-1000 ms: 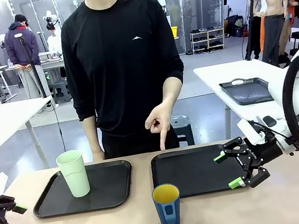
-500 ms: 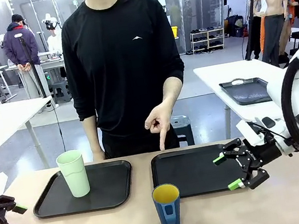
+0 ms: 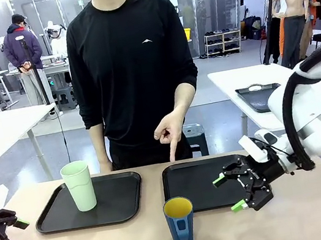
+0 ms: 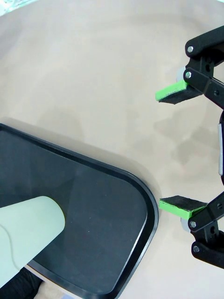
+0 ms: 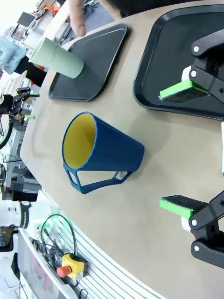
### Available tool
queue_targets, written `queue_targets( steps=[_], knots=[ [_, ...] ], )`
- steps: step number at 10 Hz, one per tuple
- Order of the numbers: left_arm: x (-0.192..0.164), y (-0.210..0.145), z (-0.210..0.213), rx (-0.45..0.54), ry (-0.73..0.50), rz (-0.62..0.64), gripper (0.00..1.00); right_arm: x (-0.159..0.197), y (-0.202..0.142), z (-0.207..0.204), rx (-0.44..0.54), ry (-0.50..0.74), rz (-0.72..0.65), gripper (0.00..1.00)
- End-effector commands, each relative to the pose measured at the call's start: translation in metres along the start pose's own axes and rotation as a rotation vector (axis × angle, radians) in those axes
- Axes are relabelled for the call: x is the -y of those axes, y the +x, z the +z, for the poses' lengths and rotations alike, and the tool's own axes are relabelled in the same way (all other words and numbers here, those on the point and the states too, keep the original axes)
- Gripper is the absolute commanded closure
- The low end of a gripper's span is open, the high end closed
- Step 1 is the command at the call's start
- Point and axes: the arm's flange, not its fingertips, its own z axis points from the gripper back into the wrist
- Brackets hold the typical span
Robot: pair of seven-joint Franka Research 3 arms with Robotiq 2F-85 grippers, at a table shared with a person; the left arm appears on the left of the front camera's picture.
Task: Sort and store the cups by type.
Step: Pick up the Handle plastic cup and place it into the empty Flat Tray.
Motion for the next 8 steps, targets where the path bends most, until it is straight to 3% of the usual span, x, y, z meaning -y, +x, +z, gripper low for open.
queue_targets(
  steps=[1,8],
  knots=[
    [0.0,-0.001,0.0,0.006,0.007,-0.017,0.0,0.011,0.0,-0.017,0.027,0.004,0.01,0.0],
    [0.0,-0.001,0.0,0.006,0.007,-0.017,0.0,0.018,0.002,-0.065,0.094,0.067,-0.02,0.0]
  ],
)
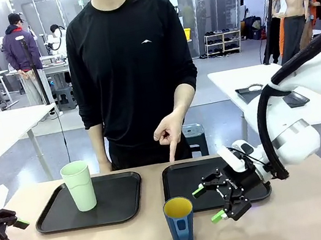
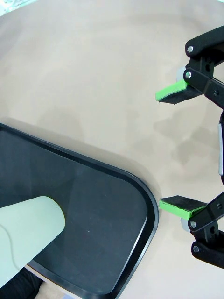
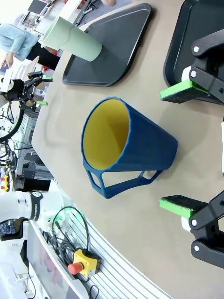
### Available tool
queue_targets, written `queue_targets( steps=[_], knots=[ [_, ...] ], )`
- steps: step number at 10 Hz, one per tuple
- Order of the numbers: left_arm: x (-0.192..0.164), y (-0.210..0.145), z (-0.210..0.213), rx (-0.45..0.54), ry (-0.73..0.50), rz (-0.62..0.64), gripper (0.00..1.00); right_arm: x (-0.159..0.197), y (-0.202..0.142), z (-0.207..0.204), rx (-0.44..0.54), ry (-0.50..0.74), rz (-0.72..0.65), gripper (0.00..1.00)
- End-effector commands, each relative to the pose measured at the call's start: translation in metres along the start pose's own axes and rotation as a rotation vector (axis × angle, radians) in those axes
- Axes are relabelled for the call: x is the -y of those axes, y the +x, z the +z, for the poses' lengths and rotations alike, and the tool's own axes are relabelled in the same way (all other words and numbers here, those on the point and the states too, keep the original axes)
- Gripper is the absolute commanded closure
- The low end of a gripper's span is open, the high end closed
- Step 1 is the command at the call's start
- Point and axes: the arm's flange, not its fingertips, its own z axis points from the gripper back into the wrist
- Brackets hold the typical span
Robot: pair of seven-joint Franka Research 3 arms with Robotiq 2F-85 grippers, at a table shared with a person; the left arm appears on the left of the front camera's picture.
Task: Sort and store the cups by type.
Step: Pick up the Handle plastic cup and place it into the empty Flat Tray.
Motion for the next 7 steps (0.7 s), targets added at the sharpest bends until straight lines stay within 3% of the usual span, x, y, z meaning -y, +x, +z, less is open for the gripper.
queue_targets(
  steps=[1,7],
  knots=[
    [0.0,-0.001,0.0,0.006,0.007,-0.017,0.0,0.008,0.0,-0.013,0.03,-0.004,-0.008,0.0],
    [0.0,-0.001,0.0,0.006,0.007,-0.017,0.0,0.014,-0.01,-0.037,0.069,0.028,-0.024,0.0]
  ],
)
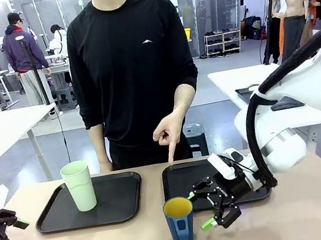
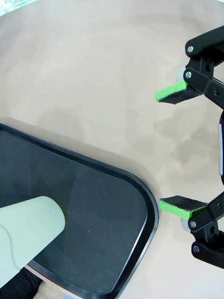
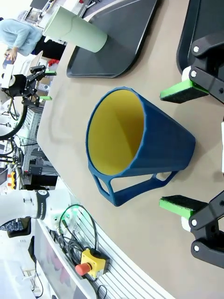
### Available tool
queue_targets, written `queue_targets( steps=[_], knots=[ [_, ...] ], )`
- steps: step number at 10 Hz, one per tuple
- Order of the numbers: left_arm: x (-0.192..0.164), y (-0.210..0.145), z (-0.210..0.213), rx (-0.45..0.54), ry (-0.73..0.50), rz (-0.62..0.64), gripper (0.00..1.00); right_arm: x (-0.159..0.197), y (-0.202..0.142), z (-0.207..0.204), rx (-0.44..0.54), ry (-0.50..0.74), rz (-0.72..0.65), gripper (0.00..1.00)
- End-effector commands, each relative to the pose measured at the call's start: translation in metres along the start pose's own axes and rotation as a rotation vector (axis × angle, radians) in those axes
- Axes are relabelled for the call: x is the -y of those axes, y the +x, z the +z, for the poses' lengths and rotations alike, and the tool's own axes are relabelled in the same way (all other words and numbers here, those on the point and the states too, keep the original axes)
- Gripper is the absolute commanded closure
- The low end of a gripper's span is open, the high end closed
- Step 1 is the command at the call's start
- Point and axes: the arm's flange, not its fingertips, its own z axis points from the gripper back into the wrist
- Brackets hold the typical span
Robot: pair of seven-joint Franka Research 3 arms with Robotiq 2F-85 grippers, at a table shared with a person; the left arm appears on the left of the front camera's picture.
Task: Sort and store the cups by type.
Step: Pick up the Handle plastic cup and place it into the empty Flat Tray.
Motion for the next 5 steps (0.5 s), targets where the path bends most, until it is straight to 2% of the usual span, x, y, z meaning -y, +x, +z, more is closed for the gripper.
queue_targets(
  steps=[1,5],
  knots=[
    [-0.0002,-0.0007,0.0,0.006,0.007,-0.017,0.0,0.0078,-0.0005,-0.0074,0.033,-0.001,0.005,0.0],
    [-0.0002,-0.0007,0.0,0.006,0.007,-0.017,0.0,0.0111,-0.0039,-0.017,0.059,0.026,0.014,0.0]
  ],
)
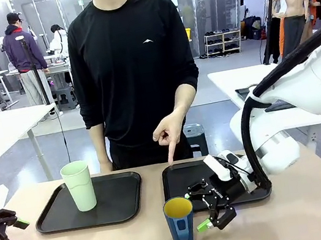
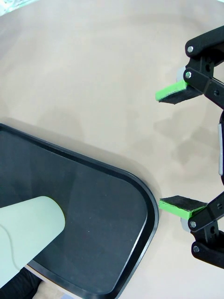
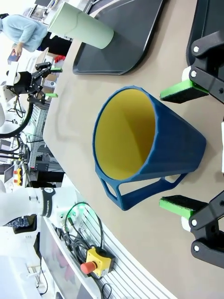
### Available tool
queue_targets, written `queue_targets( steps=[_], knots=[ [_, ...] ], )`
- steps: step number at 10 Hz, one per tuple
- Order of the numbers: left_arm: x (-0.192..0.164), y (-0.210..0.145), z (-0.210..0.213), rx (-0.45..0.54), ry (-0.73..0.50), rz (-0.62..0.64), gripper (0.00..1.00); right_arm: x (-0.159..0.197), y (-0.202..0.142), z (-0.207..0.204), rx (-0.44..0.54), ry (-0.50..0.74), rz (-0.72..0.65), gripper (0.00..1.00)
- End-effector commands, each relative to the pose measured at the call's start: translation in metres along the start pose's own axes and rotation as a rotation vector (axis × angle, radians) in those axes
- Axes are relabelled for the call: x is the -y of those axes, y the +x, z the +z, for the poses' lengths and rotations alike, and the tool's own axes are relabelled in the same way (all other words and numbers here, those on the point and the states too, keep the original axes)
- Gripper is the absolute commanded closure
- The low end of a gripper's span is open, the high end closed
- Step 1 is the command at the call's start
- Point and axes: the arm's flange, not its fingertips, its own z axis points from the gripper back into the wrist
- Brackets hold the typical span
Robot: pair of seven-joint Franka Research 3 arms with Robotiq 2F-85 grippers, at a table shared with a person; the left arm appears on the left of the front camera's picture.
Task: Sort and store the cups by type.
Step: Pick up the Handle plastic cup and place it into the empty Flat Tray.
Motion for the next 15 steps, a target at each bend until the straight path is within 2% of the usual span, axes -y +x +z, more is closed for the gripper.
queue_targets(
  steps=[1,15],
  knots=[
    [0.0,-0.001,0.0,0.006,0.007,-0.017,0.0,0.006,-0.002,-0.008,0.025,0.002,0.016,0.0],
    [0.0,-0.001,0.0,0.006,0.007,-0.017,0.0,0.021,0.001,-0.039,0.06,0.061,0.008,0.0]
  ],
)
